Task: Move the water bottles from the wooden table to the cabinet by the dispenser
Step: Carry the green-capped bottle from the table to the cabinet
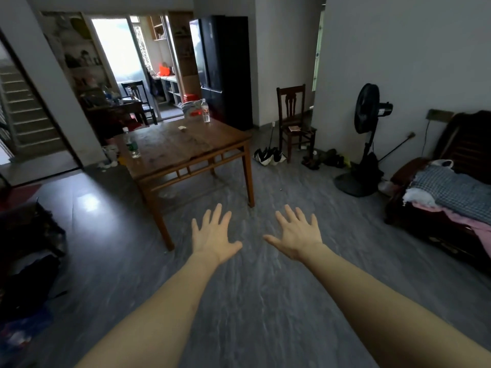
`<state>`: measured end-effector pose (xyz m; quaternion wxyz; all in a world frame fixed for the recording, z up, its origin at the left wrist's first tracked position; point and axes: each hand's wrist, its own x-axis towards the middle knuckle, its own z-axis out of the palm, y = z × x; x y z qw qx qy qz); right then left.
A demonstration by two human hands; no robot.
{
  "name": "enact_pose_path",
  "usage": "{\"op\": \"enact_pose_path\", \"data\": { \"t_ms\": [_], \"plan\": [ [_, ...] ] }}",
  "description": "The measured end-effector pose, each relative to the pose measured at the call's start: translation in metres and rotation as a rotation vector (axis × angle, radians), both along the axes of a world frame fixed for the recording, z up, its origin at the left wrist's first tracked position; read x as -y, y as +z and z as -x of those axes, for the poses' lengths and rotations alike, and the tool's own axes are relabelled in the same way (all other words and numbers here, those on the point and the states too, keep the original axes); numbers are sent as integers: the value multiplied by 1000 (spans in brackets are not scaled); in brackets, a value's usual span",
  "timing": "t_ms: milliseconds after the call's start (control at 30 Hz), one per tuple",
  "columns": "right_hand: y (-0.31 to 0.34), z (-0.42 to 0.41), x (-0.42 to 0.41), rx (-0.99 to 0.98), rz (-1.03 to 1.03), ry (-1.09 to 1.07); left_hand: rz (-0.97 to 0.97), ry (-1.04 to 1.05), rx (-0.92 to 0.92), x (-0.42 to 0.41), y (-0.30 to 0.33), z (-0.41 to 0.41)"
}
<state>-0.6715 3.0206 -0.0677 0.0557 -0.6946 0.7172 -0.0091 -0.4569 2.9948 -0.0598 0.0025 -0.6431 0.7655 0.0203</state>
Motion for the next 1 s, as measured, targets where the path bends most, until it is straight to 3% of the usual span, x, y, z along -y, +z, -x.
{"op": "enact_pose_path", "data": {
  "t_ms": [400, 1000],
  "plan": [
    [-12, 8, 181, -35, -65, 108, -40, 62, -20, 162, -13, 9],
    [-2, -131, 493, -71, -59, 289, -35, 159, -38, 452, 4, -122]
  ]
}}
